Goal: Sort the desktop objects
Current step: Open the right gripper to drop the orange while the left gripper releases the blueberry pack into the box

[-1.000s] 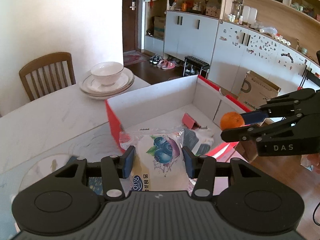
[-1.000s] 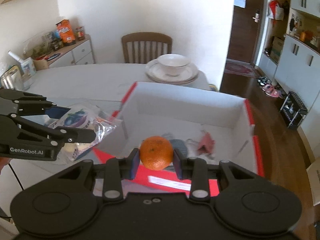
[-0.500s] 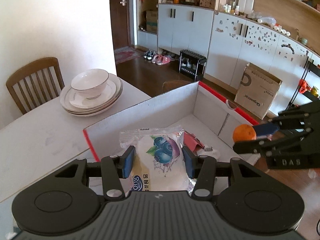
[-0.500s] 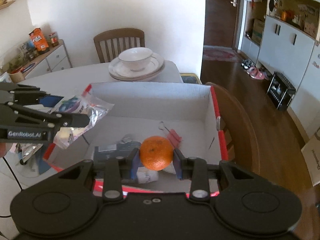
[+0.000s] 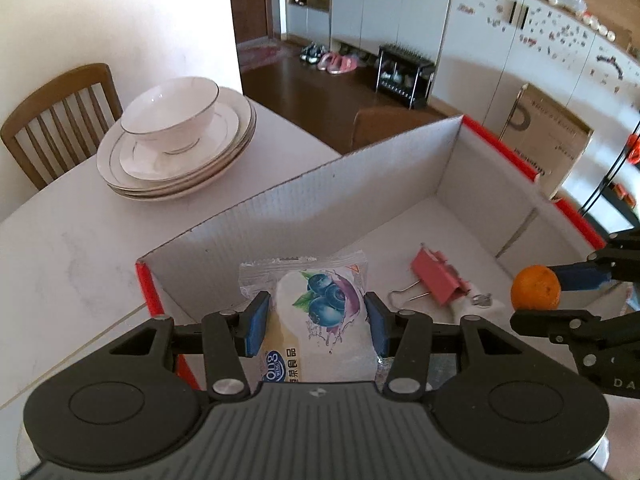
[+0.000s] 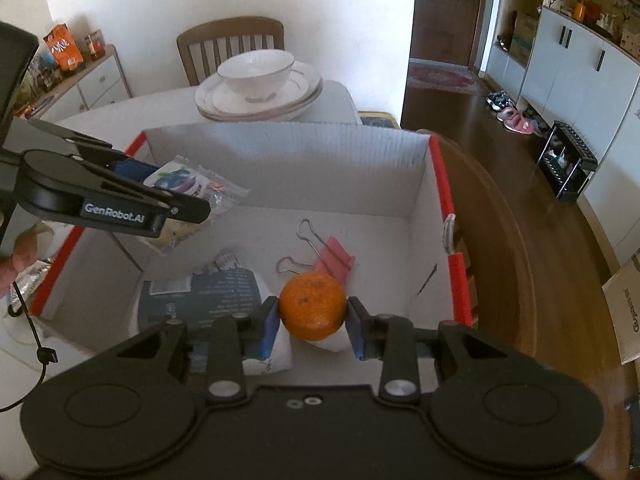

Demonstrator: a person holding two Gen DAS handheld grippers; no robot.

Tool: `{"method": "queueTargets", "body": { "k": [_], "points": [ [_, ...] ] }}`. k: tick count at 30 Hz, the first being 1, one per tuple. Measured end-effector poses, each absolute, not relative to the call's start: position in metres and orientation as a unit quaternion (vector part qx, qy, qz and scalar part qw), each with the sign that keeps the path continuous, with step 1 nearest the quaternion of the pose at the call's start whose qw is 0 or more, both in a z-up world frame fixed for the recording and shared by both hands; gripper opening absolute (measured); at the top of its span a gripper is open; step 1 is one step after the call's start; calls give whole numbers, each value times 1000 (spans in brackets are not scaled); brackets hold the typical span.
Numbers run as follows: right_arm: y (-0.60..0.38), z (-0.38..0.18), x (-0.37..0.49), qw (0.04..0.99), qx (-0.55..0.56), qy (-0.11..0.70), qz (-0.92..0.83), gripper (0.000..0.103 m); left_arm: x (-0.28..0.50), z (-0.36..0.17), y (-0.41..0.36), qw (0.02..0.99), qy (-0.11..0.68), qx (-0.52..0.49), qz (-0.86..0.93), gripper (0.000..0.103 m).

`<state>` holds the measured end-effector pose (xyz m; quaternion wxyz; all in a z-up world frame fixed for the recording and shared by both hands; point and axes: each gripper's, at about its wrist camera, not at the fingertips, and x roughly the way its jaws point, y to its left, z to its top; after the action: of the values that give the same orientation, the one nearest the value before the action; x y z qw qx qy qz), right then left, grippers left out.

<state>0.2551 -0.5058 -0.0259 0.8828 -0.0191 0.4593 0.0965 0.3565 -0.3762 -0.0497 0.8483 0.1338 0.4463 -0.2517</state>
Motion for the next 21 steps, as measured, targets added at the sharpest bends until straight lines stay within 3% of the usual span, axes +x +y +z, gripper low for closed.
{"method": "queueTargets", "body": {
  "k": [21],
  "points": [
    [-481, -51, 296, 864, -26, 490, 111, 34, 376, -84, -392, 811, 499, 167, -254, 50]
  ]
}}
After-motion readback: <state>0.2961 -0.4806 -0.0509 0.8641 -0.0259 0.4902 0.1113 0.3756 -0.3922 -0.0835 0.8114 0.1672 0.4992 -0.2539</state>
